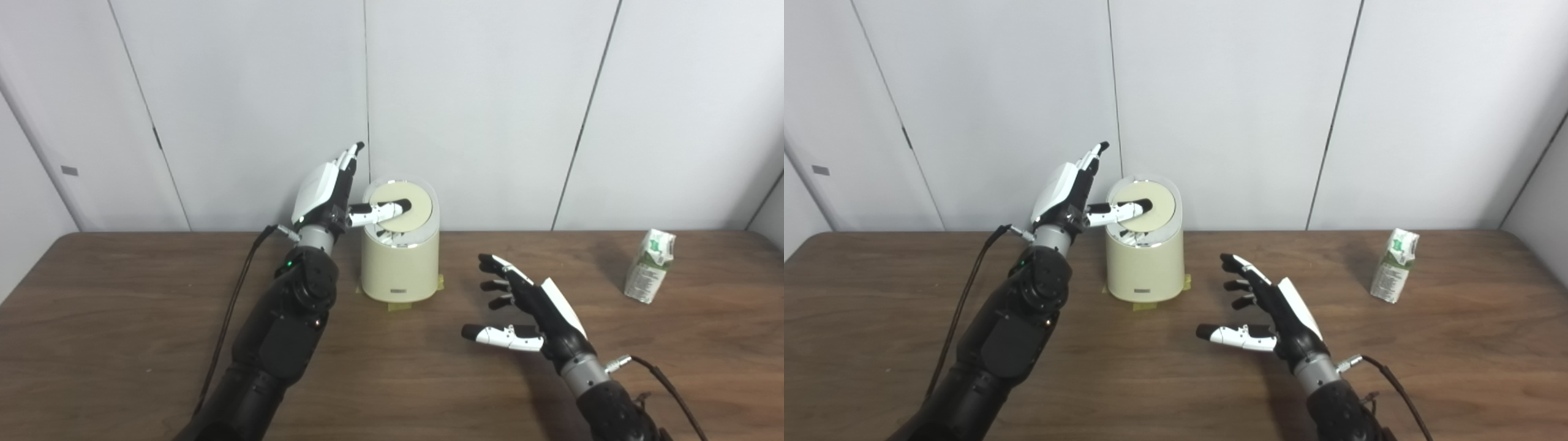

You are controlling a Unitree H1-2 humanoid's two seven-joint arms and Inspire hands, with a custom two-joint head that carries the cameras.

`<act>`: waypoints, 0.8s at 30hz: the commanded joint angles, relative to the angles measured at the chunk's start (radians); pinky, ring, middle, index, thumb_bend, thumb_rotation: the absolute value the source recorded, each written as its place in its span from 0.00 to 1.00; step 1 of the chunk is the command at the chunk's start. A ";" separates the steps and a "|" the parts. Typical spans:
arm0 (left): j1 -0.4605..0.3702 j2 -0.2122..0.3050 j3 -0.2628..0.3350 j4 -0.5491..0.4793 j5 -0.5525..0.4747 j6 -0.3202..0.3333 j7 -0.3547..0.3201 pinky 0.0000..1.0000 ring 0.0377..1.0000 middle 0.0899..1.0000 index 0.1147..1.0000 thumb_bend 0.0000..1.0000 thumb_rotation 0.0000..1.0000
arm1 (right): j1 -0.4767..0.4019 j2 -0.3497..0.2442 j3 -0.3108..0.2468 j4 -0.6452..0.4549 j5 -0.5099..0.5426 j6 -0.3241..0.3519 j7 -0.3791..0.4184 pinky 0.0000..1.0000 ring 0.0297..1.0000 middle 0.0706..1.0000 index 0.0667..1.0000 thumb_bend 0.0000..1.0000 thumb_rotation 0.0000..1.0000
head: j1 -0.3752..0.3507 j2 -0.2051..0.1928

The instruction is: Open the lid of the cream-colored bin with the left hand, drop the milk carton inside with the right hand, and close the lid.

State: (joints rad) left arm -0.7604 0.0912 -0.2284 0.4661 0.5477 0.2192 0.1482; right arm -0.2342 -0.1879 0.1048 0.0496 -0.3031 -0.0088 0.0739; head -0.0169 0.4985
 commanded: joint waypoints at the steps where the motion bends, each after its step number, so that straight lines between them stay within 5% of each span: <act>1: -0.066 0.008 0.006 -0.026 0.007 -0.011 0.018 0.95 1.00 1.00 1.00 0.80 0.47 | -0.026 0.000 -0.006 -0.038 0.006 -0.025 -0.012 0.65 0.79 0.87 0.89 0.76 0.47 | -0.001 0.003; 4: -0.065 0.014 0.003 -0.029 0.016 -0.006 0.019 0.95 1.00 1.00 1.00 0.79 0.47 | -0.024 -0.003 -0.005 -0.041 0.007 -0.024 -0.008 0.65 0.78 0.87 0.89 0.75 0.45 | 0.000 0.005; 12: -0.076 0.062 -0.079 -0.033 0.133 0.042 0.001 0.91 1.00 1.00 1.00 0.87 0.21 | -0.025 -0.010 -0.007 -0.038 -0.003 -0.033 -0.014 0.64 0.77 0.86 0.89 0.76 0.46 | 0.002 0.011; 24: -0.093 0.132 -0.252 -0.038 0.348 0.114 -0.068 0.91 1.00 1.00 1.00 1.00 0.16 | -0.020 -0.011 -0.015 -0.053 0.016 -0.027 -0.004 0.64 0.77 0.86 0.90 0.73 0.45 | 0.001 0.025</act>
State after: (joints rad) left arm -0.8164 0.2054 -0.4654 0.4287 0.8522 0.3312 0.1003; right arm -0.2272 -0.1911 0.1016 0.0340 -0.2990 -0.0075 0.0782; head -0.0153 0.5231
